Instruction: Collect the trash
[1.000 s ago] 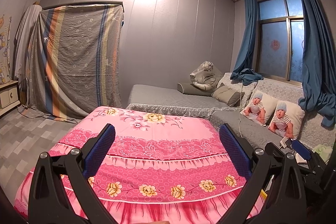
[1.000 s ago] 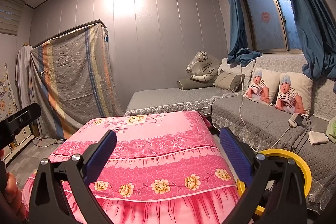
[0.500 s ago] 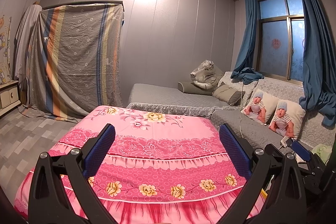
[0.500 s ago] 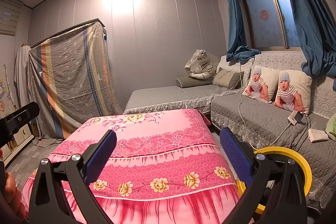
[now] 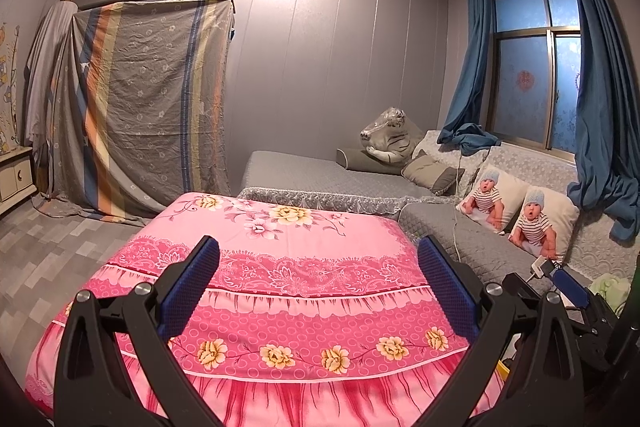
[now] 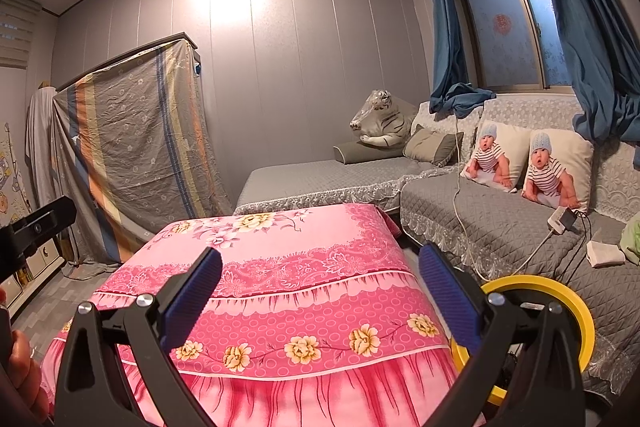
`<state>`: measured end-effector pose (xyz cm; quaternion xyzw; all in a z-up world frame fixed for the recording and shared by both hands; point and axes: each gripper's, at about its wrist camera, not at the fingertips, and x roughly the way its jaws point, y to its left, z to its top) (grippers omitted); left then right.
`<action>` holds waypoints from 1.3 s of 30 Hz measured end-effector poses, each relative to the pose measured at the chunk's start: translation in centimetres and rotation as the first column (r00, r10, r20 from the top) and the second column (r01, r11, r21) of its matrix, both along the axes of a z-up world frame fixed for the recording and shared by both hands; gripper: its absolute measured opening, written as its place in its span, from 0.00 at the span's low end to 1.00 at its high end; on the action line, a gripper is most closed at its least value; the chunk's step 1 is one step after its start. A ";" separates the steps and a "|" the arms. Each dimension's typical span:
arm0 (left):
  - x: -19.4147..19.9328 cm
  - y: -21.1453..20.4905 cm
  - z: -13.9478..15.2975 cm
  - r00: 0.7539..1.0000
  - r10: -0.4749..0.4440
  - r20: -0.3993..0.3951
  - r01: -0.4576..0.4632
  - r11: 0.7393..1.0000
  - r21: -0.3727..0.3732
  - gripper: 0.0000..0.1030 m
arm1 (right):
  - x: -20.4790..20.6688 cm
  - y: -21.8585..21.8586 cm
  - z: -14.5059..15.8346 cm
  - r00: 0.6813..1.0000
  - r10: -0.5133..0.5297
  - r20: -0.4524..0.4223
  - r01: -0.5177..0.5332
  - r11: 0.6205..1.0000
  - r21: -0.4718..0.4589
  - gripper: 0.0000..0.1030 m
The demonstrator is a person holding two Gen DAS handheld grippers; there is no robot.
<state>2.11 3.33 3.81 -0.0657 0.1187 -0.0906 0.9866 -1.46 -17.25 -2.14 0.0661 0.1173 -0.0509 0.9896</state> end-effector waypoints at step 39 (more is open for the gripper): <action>0.4 0.2 0.0 1.000 -0.017 -0.018 0.017 1.000 -0.010 0.92 | 0.2 -0.3 0.0 1.000 -0.007 -0.009 0.007 1.000 0.009 0.92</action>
